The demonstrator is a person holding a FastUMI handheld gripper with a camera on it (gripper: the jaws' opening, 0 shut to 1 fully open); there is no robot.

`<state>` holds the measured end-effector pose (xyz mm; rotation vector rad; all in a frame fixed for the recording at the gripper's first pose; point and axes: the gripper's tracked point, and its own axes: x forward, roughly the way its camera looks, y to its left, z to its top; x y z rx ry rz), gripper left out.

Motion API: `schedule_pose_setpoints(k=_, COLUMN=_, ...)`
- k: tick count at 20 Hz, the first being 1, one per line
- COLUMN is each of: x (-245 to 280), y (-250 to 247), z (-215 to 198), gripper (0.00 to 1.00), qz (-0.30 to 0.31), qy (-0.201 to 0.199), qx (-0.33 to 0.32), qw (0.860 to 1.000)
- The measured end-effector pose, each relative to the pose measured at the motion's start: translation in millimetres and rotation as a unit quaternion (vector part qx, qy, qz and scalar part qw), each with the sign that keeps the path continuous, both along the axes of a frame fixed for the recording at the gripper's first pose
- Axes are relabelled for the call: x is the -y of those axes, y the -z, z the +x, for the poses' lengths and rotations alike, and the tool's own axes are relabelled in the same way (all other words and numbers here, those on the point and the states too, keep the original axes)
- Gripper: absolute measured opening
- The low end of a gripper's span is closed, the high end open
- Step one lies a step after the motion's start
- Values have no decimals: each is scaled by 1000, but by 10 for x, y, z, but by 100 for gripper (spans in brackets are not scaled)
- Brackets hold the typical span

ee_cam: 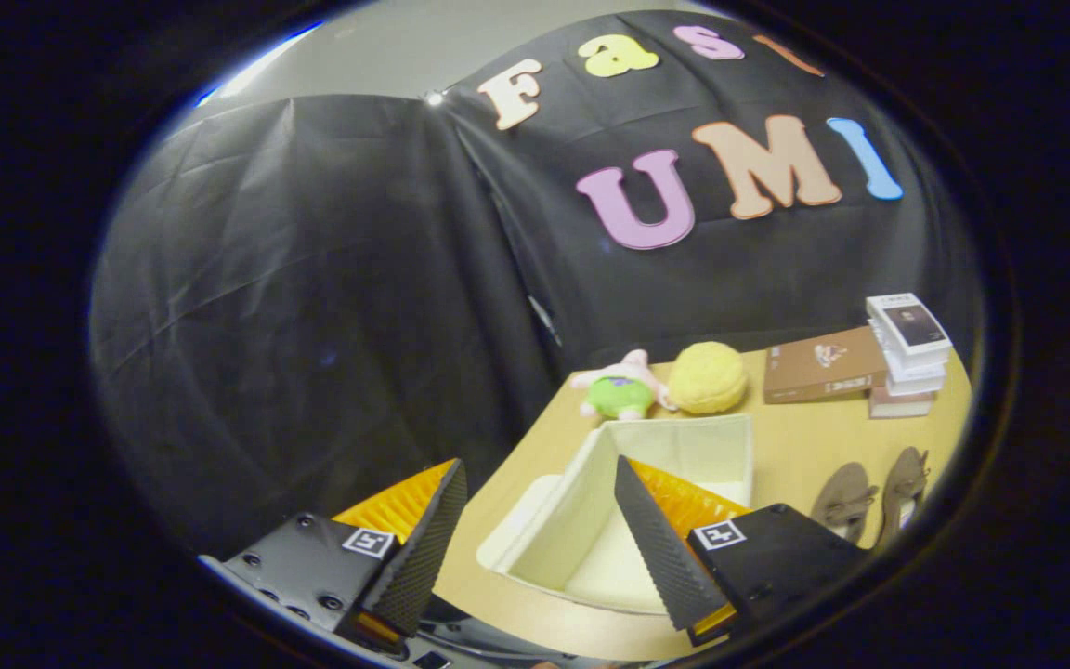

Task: Open the storage box then place both shoes into the box .Put the left shoe in first, then the right shoe, with the right side of both shoes facing outward in a uniform manner.

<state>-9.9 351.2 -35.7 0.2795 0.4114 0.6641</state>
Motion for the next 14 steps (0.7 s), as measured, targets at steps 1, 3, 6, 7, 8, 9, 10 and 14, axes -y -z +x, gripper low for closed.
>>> schedule_pose_setpoints(k=1, x=177, y=16, z=87, gripper=100, qz=-3, qy=16, qx=-2, qw=1000)
schedule_pose_setpoints(k=3, x=589, y=148, z=261, gripper=100, qz=-26, qy=50, qx=-6, qw=998)
schedule_pose_setpoints(k=6, x=1144, y=468, z=443, gripper=100, qz=-57, qy=85, qx=-31, qw=994)
schedule_pose_setpoints(k=7, x=1281, y=588, z=463, gripper=100, qz=-59, qy=92, qx=-47, qw=993)
schedule_pose_setpoints(k=8, x=1446, y=731, z=510, gripper=99, qz=-67, qy=102, qx=-62, qw=991)
schedule_pose_setpoints(k=9, x=1636, y=904, z=560, gripper=99, qz=-80, qy=116, qx=-75, qw=987)
schedule_pose_setpoints(k=10, x=1830, y=1061, z=613, gripper=99, qz=-94, qy=130, qx=-85, qw=983)
schedule_pose_setpoints(k=14, x=2391, y=1703, z=718, gripper=99, qz=-134, qy=166, qx=-149, qw=965)
